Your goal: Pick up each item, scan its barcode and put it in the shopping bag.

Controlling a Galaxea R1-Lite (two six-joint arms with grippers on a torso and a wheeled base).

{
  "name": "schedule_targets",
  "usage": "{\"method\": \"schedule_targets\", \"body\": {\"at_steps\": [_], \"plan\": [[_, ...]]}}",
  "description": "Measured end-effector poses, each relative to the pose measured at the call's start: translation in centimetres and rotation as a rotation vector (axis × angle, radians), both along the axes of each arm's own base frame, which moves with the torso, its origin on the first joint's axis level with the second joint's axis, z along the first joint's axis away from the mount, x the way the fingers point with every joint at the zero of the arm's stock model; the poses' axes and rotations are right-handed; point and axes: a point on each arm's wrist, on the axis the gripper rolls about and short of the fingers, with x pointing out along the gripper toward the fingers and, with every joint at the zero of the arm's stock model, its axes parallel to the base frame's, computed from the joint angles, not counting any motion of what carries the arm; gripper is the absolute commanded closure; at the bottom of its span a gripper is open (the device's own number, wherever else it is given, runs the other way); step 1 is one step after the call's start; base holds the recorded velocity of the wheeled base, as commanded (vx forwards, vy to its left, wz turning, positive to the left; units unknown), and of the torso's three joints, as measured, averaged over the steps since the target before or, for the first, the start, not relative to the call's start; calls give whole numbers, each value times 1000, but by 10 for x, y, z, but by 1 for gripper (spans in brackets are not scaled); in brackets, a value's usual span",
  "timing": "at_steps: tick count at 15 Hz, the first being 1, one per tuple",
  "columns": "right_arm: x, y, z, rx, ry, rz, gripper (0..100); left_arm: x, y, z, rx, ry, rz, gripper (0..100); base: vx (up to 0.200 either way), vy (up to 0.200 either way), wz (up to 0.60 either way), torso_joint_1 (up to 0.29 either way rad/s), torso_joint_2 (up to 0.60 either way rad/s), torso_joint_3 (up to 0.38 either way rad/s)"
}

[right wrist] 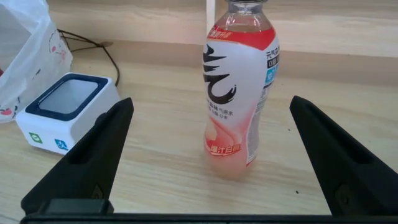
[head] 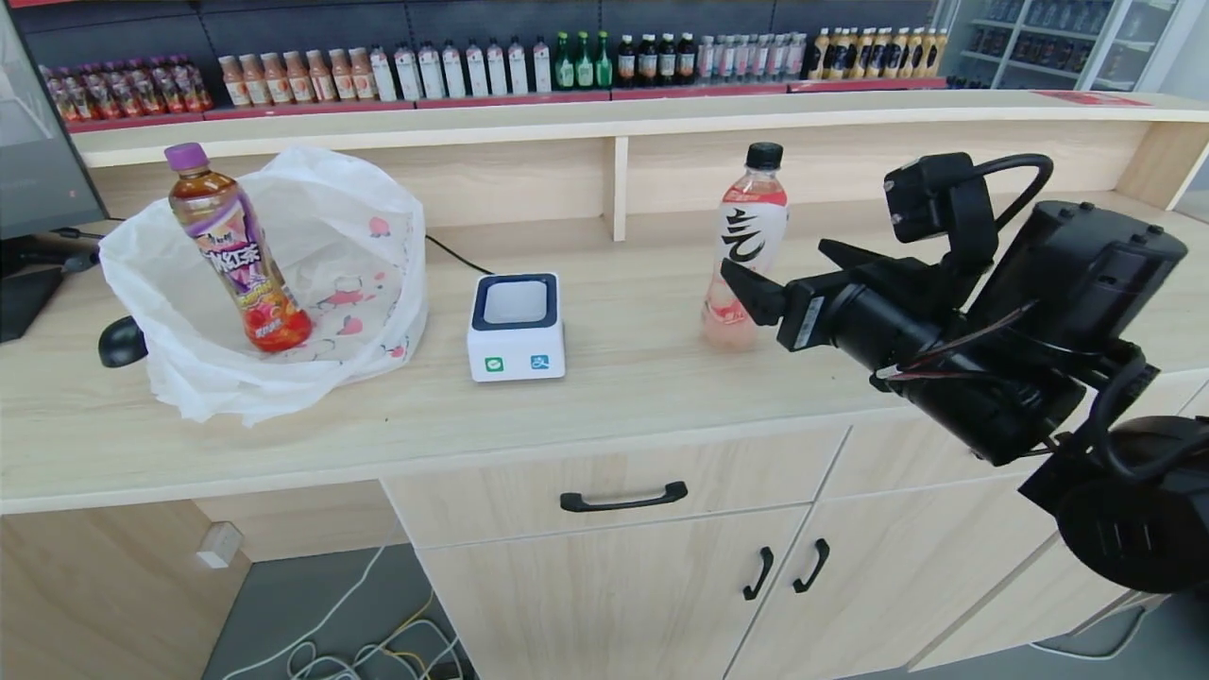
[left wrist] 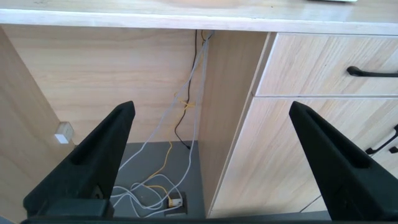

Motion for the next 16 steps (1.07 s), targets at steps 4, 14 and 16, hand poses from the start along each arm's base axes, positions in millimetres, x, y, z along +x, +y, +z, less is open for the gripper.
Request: {"method": "schedule_targets", "body": {"at_steps": [4, 14, 16], "plan": [[13, -5, 1, -2, 1, -28, 0, 0, 0, 0, 0, 0, 0, 0, 0, 0, 0, 0, 0, 0], [57, 0, -5, -1, -13, -30, 0, 0, 0, 0, 1, 0, 0, 0, 0, 0, 0, 0, 0, 0], [63, 4, -8, -2, -10, -24, 0, 0, 0, 0, 0, 0, 0, 0, 0, 0, 0, 0, 0, 0]]}}
